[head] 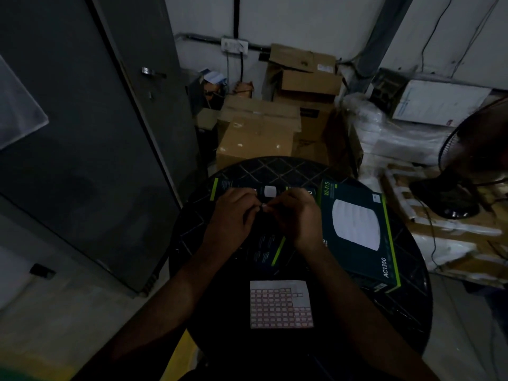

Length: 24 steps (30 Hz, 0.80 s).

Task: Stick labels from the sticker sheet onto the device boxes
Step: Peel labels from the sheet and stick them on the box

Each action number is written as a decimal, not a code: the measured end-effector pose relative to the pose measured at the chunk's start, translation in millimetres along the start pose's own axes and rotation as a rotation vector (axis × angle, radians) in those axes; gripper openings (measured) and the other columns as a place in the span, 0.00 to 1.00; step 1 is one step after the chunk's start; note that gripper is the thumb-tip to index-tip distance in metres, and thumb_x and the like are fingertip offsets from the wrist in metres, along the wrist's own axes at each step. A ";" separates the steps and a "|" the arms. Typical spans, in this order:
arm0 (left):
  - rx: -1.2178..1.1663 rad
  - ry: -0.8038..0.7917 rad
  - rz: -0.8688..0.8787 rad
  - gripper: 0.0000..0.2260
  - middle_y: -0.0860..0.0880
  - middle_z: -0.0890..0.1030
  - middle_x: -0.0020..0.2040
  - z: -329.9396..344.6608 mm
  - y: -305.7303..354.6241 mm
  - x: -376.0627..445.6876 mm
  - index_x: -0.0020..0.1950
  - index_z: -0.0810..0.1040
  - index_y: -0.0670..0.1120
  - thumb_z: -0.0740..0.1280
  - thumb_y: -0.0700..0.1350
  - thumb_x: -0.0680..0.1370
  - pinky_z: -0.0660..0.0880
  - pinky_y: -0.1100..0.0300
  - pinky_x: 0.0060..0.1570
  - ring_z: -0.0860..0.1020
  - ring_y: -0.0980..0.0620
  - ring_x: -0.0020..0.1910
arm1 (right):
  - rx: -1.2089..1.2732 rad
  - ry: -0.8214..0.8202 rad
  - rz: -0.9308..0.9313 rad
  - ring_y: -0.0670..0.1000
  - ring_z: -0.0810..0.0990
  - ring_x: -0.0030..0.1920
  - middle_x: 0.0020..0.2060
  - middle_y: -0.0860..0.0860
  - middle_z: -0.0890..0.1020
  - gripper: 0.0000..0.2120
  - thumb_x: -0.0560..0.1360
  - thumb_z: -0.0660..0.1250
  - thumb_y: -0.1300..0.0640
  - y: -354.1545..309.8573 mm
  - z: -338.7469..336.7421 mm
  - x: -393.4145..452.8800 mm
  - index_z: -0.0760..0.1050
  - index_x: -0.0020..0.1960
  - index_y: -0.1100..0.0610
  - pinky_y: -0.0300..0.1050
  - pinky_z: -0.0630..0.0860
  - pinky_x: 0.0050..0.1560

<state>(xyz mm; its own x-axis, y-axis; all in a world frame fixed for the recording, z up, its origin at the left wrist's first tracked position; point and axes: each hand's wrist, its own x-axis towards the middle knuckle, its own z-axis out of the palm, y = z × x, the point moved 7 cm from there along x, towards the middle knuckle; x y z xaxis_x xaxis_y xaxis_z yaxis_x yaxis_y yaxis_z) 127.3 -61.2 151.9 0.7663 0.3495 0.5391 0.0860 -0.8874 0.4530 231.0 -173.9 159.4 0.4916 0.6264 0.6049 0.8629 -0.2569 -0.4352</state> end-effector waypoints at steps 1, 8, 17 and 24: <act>0.046 -0.003 -0.005 0.02 0.53 0.80 0.56 -0.7 0.9 0.2 0.48 0.80 0.49 0.69 0.43 0.76 0.67 0.54 0.56 0.75 0.48 0.58 | 0.008 0.001 0.008 0.53 0.79 0.44 0.40 0.53 0.83 0.06 0.68 0.80 0.57 -0.1 1.7 -0.5 0.86 0.43 0.57 0.47 0.76 0.42; 0.024 0.141 -0.208 0.04 0.69 0.79 0.56 -28.0 -32.3 -7.4 0.46 0.83 0.61 0.72 0.58 0.74 0.55 0.54 0.62 0.68 0.59 0.67 | 0.004 0.046 -0.010 0.54 0.75 0.55 0.51 0.51 0.81 0.05 0.71 0.77 0.57 13.5 -16.1 -7.3 0.86 0.48 0.52 0.44 0.71 0.53; -0.421 0.228 -0.321 0.07 0.55 0.84 0.55 -32.8 -69.4 -19.1 0.46 0.85 0.53 0.77 0.42 0.70 0.74 0.53 0.62 0.81 0.56 0.56 | 0.311 0.149 0.373 0.35 0.78 0.57 0.58 0.55 0.82 0.11 0.66 0.80 0.60 57.8 -43.7 -26.2 0.85 0.47 0.52 0.25 0.72 0.55; 0.083 0.094 -0.076 0.14 0.48 0.81 0.62 -39.7 -36.3 -3.4 0.59 0.83 0.50 0.74 0.42 0.74 0.65 0.54 0.68 0.75 0.43 0.66 | 0.461 -0.002 0.381 0.34 0.79 0.60 0.65 0.59 0.79 0.10 0.74 0.72 0.67 76.6 -47.1 -28.8 0.84 0.55 0.62 0.26 0.77 0.45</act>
<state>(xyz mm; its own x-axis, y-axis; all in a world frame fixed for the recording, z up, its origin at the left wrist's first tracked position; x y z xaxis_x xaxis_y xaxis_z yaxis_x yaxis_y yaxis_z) 96.3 -18.3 161.8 0.6930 0.4399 0.5712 0.1969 -0.8777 0.4370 288.4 -246.3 140.1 0.7558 0.5543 0.3486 0.4861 -0.1181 -0.8659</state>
